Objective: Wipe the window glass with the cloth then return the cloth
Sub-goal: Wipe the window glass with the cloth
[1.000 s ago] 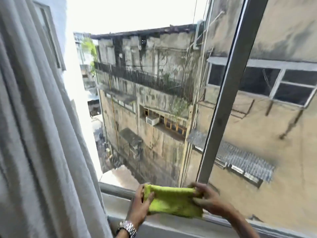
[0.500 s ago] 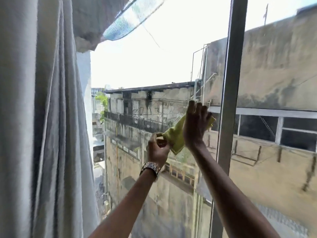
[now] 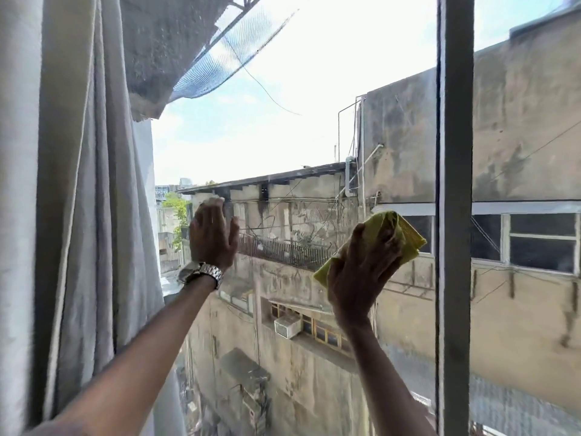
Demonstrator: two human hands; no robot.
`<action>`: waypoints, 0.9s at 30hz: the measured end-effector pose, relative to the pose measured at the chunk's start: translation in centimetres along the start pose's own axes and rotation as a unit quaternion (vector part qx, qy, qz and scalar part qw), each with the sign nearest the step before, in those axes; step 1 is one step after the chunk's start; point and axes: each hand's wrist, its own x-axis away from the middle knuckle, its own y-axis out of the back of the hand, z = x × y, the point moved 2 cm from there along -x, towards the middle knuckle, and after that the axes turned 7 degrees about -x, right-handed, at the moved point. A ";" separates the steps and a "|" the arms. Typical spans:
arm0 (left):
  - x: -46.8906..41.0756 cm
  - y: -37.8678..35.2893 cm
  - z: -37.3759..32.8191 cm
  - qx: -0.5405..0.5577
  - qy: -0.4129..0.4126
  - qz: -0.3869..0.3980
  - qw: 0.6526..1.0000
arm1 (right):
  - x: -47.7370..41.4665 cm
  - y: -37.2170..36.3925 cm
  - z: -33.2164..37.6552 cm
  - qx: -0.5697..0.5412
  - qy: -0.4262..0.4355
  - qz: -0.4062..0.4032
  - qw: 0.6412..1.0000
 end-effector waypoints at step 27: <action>-0.2 -5.0 6.3 0.043 -0.129 -0.107 0.985 | -2.0 -2.2 4.6 0.098 0.345 -0.024 0.933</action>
